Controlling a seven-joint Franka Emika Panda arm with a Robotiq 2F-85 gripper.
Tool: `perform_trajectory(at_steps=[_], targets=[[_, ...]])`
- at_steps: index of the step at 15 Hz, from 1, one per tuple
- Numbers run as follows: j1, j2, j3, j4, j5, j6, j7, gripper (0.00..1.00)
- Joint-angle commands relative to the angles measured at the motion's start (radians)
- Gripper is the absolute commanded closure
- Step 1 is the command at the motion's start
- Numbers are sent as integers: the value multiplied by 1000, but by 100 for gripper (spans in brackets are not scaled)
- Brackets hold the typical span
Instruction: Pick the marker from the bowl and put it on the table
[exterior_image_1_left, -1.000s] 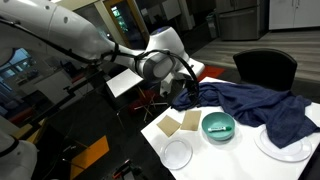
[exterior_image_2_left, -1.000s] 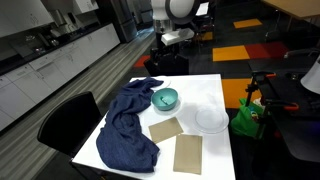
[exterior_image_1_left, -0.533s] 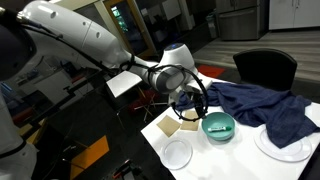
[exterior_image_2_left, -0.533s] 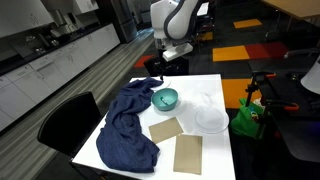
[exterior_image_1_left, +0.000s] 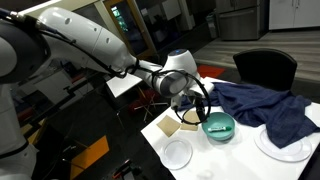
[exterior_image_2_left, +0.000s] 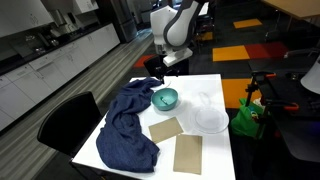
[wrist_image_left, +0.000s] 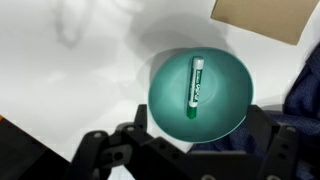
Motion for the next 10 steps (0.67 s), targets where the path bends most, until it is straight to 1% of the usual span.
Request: perform_trajectory(at_steps=[1,2,4,5,8,10], targets=[[23,1,-23,3,23,-3,-17,0],[24,12,-29,27,32,-41,7,0],[17,43,-29,63,51,-48,8,0],[2,67,-18,92,71,-50,-15,0],[-11,138,-7,176,106,-68,-32,0],[-3,184,-14,224,115,-83,-24,0]])
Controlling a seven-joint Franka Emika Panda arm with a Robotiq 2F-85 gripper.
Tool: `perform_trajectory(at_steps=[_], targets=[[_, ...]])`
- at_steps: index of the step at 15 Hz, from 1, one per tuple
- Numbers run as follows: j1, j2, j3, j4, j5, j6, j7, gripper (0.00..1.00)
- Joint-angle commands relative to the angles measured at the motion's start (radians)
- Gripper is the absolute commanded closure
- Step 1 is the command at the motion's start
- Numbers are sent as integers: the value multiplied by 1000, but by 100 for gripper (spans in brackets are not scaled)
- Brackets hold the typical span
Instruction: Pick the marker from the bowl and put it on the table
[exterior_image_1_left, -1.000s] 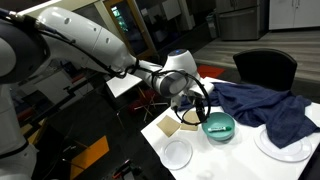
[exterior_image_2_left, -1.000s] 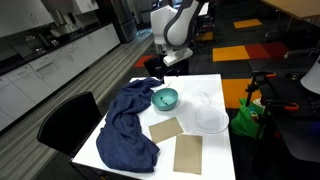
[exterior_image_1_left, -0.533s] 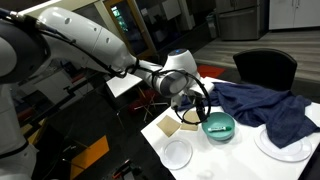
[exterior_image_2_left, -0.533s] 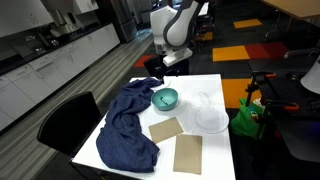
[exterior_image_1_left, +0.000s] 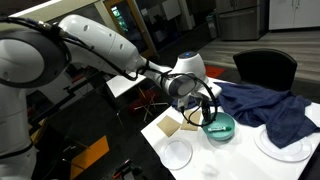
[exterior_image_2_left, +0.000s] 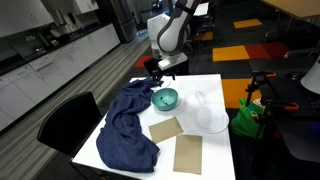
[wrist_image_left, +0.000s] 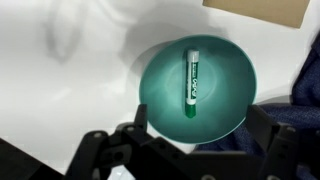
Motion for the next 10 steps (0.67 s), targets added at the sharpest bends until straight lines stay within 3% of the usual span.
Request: perform_trajectory(at_steps=[1,4,6,10], targets=[[0,92,-3,121,36,-65,-18,0],[6,137,-13,162,32,-92,-13,25],[0,158,-10,178,34,-97,-24,34],[-15,201,0,204,41,-73,-51,25]])
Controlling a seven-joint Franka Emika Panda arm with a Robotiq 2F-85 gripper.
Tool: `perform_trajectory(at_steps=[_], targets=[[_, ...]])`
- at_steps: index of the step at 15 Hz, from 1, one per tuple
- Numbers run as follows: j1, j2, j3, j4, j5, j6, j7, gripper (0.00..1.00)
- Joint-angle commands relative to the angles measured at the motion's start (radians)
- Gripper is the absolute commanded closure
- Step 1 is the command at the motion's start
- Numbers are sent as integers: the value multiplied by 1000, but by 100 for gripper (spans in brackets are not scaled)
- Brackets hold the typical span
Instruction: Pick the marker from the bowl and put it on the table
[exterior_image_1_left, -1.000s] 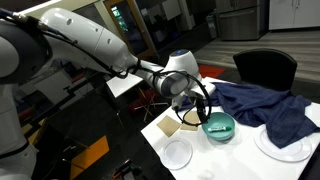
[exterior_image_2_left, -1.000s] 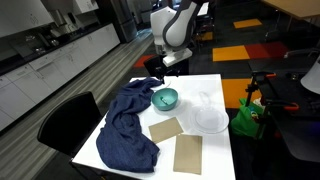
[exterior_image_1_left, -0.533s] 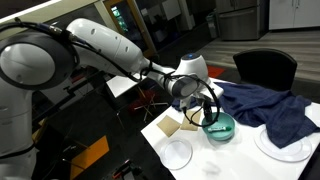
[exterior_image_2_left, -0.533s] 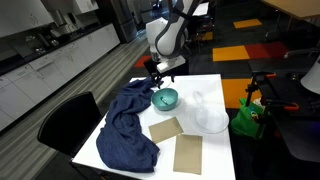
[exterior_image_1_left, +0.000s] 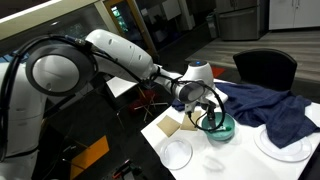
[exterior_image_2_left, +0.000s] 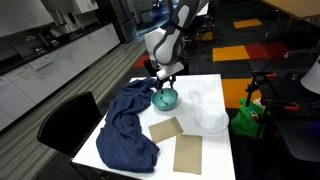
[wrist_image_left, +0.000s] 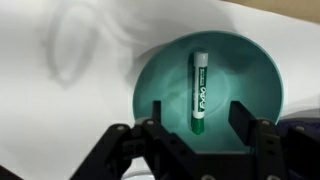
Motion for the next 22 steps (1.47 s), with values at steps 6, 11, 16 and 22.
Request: perform_trajectory(at_steps=[6,11,16,22], targets=[[-34,93,17,101,49,8,-142,26],[-55,149,36,163,72,14,-226,29],[-51,203,34,223,80,-12,-227,30],[-46,260,28,278,78,-22,-213,32]])
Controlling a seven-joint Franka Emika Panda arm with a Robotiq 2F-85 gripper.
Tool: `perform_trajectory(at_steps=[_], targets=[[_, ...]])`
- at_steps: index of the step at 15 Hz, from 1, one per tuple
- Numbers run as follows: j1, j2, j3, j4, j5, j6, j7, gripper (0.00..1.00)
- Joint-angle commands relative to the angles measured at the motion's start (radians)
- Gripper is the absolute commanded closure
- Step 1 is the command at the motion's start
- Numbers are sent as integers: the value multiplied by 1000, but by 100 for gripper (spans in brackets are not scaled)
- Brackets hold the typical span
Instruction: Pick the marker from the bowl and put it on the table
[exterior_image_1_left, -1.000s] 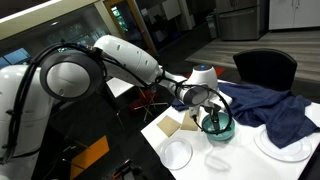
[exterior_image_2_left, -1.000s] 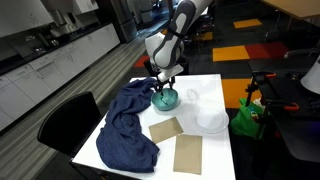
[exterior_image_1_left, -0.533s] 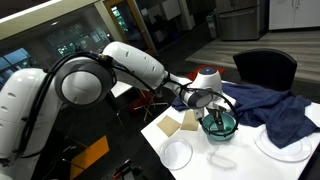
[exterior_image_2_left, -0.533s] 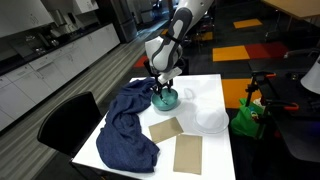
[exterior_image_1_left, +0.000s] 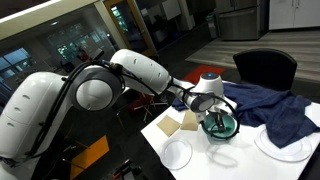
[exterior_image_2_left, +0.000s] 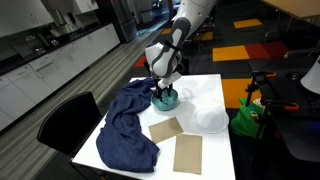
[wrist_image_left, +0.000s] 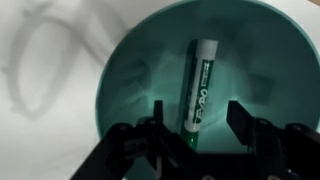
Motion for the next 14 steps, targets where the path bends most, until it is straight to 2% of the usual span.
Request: perform_trajectory(at_steps=[1,3,4,5,6,9,11,14], targets=[[-8,43,4,63,22,-29,-14,30],[-9,59,5,82,23,-34,-14,31],[-9,67,4,92,22,-38,-13,42],[-9,74,5,99,22,-39,-14,57],[-10,79,5,106,22,-39,-15,62],[-10,89,4,120,22,-38,-13,87],[-9,91,4,126,22,-37,-12,100],[-5,73,1,111,22,-43,-6,95]])
